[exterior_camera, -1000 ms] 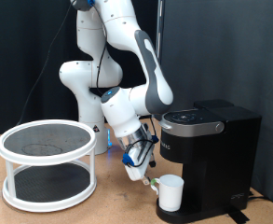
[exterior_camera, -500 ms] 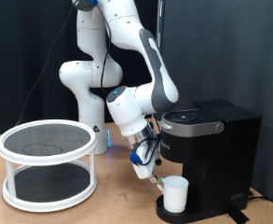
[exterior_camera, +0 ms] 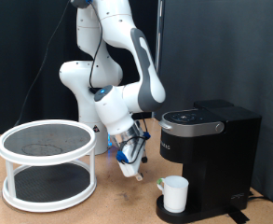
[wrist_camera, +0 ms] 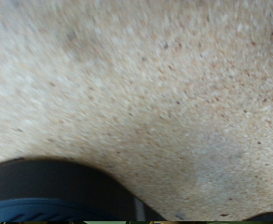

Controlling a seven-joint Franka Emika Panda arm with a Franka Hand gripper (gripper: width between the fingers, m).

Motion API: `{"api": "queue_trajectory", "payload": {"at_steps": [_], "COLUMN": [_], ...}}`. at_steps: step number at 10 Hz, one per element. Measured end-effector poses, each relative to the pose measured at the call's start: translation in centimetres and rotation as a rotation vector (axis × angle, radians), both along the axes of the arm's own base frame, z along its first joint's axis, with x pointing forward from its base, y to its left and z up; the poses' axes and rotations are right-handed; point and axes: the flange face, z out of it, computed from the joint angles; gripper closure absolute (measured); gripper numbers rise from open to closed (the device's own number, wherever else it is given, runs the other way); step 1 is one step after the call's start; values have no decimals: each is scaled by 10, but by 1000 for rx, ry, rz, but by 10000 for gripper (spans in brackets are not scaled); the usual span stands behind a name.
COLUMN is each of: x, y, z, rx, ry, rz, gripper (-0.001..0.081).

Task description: Make a cup of coffee with the keurig machine

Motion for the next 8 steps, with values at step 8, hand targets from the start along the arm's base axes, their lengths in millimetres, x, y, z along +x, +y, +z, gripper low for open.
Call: {"api": "queue_trajectory", "payload": {"at_steps": [8], "x": [-11], "y": [22], "z": [58], "rx": [265], "ry": [-71], "rz": [80], "gripper": [71]}}
